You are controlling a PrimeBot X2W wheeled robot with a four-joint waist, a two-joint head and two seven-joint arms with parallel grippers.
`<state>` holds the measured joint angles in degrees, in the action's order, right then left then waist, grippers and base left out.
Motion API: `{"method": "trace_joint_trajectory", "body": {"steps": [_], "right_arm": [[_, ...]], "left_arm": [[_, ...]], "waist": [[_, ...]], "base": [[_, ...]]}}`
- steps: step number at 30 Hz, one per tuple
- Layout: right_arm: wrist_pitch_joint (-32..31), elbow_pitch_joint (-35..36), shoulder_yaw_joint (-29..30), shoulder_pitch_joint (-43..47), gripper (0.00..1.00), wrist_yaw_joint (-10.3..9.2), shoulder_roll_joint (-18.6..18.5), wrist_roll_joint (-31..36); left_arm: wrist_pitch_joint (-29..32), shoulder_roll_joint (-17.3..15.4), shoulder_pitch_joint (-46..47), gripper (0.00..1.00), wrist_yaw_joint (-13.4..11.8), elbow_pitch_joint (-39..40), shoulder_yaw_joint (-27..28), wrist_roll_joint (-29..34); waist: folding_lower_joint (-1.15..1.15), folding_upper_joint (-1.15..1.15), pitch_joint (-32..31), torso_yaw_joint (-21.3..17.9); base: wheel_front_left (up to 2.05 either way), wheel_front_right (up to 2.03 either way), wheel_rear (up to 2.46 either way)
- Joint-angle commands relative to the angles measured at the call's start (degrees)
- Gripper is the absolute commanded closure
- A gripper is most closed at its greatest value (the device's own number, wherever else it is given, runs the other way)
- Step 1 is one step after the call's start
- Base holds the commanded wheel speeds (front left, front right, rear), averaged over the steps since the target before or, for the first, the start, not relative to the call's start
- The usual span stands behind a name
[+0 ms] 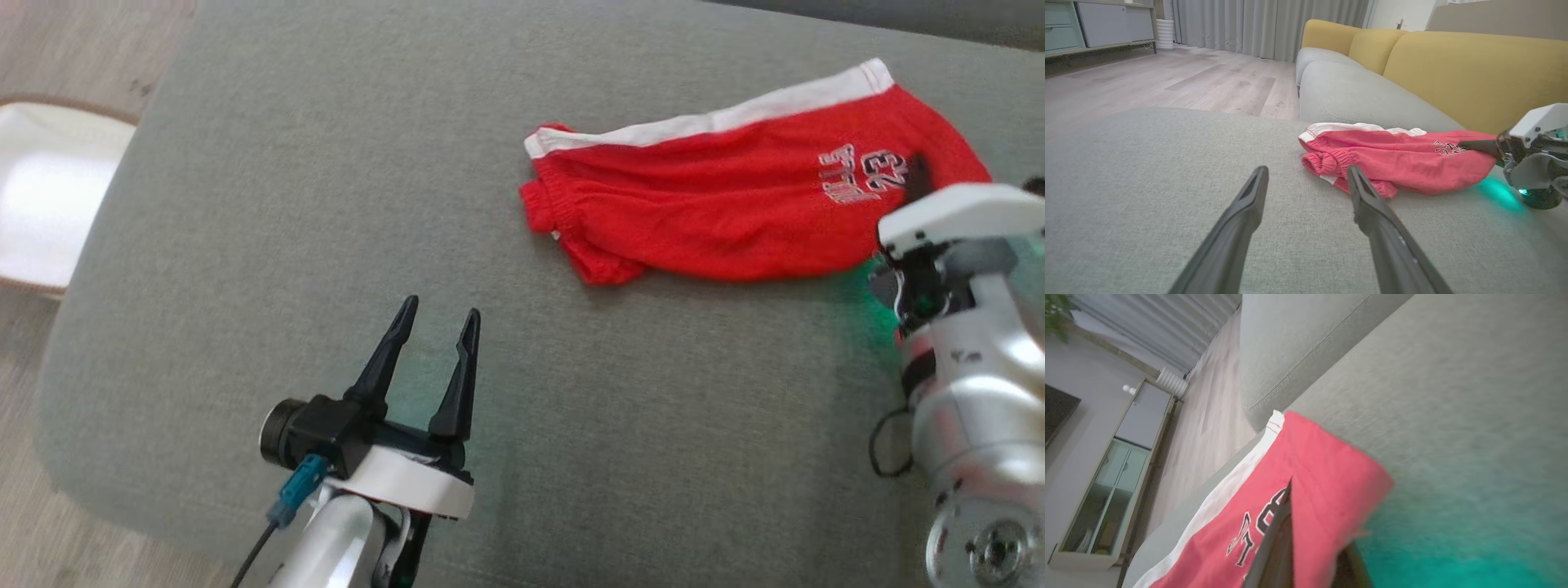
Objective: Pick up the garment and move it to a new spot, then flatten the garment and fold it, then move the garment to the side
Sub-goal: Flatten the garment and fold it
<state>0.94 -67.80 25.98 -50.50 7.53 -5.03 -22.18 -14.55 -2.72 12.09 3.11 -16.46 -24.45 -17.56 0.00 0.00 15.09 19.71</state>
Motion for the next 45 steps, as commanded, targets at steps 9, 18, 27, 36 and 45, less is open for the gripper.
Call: {"method": "trace_joint_trajectory", "body": {"steps": [9, 18, 27, 36, 45], "right_arm": [[6.9, 5.4, 1.1, 9.6, 1.0, -0.04, 0.5, -5.7], [9.3, 8.9, 0.1, 16.4, 1.0, -0.04, 1.7, -7.4], [10.4, 12.8, -7.4, 14.5, 1.0, -0.04, 2.1, -12.3], [11.7, 16.6, -22.4, 12.1, 1.0, -0.04, 2.1, -21.8], [12.9, 20.0, -40.3, 12.5, 1.0, -0.04, 2.1, -30.2]], "left_arm": [[-0.4, -0.2, -0.2, 0.0, 1.2, 0.6, 3.0, 1.9], [-0.4, -0.2, -2.8, 0.0, 1.9, -0.1, 3.5, 2.8], [-0.4, -0.2, -3.1, 0.0, 2.7, -1.0, 2.6, 3.3], [-0.4, -0.2, -3.0, 0.0, 2.7, -1.3, 2.2, 3.0], [-0.4, -0.2, -2.5, 0.0, 2.2, -1.4, 1.5, 1.8]], "waist": [[0.0, 0.0, -4.5, -5.7], [0.0, 0.0, -8.2, -8.9], [0.0, 0.0, -8.8, -7.7], [0.0, 0.0, -7.9, -3.7], [0.0, 0.0, -6.6, 0.2]], "base": [[0.0, 0.0, 0.0], [0.0, 0.0, 0.0], [0.0, 0.0, 0.0], [0.0, 0.0, 0.0], [0.0, 0.0, 0.0]]}}
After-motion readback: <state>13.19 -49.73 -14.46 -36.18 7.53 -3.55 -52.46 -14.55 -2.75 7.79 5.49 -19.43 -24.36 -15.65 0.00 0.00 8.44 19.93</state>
